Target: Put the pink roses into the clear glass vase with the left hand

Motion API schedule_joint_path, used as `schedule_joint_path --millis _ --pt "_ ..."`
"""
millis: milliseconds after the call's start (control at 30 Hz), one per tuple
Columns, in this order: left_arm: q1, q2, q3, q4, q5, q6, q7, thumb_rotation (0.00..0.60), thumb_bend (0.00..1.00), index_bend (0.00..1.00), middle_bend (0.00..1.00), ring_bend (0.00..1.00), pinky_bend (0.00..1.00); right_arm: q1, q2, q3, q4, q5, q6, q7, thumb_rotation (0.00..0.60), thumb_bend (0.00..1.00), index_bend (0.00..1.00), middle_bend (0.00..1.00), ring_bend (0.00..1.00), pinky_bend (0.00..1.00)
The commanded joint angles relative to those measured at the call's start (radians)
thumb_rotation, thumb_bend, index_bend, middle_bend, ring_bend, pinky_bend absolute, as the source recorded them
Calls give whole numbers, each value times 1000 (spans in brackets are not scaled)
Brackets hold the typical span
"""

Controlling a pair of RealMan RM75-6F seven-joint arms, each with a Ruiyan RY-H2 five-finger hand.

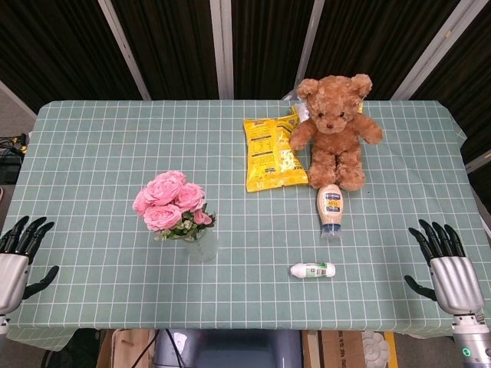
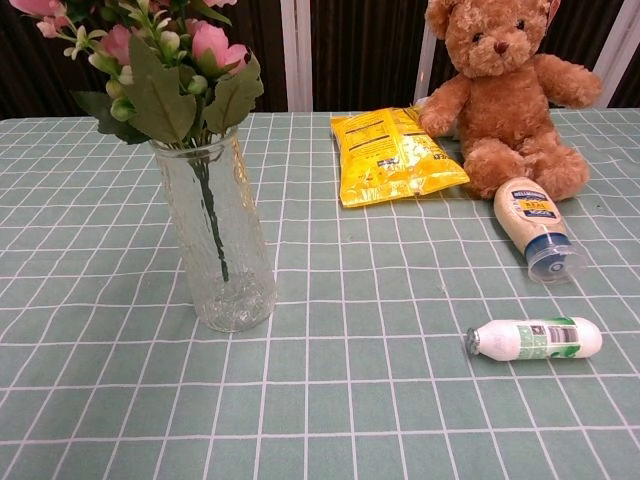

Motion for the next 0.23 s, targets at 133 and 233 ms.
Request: schedule_joint_path --millis 133,233 --pt "13 -7 -25 26 -4 20 -24 600 339 148 83 0 151 -1 3 5 1 8 4 6 600 192 148 75 36 0" --pt "18 -6 -33 24 -16 15 -17 600 338 149 83 0 150 -2 6 6 -4 19 0 5 600 193 148 75 36 0"
